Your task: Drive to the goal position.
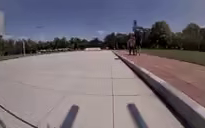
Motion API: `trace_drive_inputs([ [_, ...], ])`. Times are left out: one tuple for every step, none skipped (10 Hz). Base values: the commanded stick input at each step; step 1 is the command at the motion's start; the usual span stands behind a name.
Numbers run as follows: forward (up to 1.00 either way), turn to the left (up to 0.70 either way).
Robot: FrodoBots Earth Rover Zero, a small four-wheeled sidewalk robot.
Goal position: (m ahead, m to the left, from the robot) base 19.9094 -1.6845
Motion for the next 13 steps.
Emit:
trace_drive_inputs([
  [0.7,0.0],
  [0.7,0.0],
  [0.7,0.0],
  [0.7,0.0],
  [0.7,-0.12],
  [0.7,-0.35],
  [0.7,-0.35],
  [0.7,-0.35],
  [0.7,0.0],
  [0.7,0.0],
  [0.7,0.0],
  [0.7,0.0],
  [0.7,0.0],
])
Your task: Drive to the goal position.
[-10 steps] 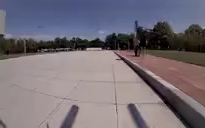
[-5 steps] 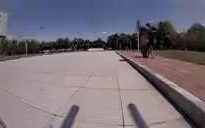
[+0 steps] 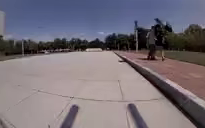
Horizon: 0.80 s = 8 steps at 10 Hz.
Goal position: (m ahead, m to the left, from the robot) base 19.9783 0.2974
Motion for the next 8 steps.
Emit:
trace_drive_inputs([
  [0.7,0.0],
  [0.7,0.0],
  [0.7,0.0],
  [0.7,0.0],
  [0.7,0.0],
  [0.7,0.0],
  [0.7,0.0],
  [0.7,0.0],
])
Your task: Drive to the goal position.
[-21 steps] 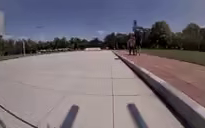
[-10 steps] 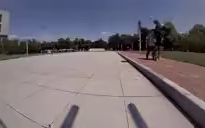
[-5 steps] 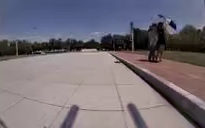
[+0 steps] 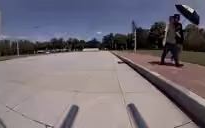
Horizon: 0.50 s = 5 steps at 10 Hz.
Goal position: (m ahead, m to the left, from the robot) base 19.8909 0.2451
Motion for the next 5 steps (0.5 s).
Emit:
trace_drive_inputs([
  [0.7,0.0],
  [0.7,0.0],
  [0.7,0.0],
  [0.7,0.0],
  [0.7,0.0],
])
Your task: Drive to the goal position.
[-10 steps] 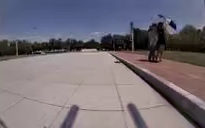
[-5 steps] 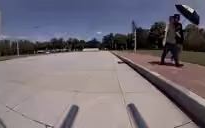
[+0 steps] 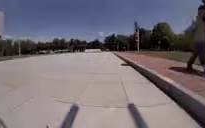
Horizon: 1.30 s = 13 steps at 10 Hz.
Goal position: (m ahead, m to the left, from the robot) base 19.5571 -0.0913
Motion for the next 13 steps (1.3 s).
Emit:
trace_drive_inputs([
  [0.7,0.0],
  [0.7,0.0],
  [0.7,0.0],
  [0.7,0.0],
  [0.7,0.0],
  [0.7,0.0],
  [0.7,-0.13],
  [0.7,-0.35],
  [0.7,-0.35],
  [0.7,-0.35],
  [0.7,-0.35],
  [0.7,-0.33],
  [0.7,-0.06],
])
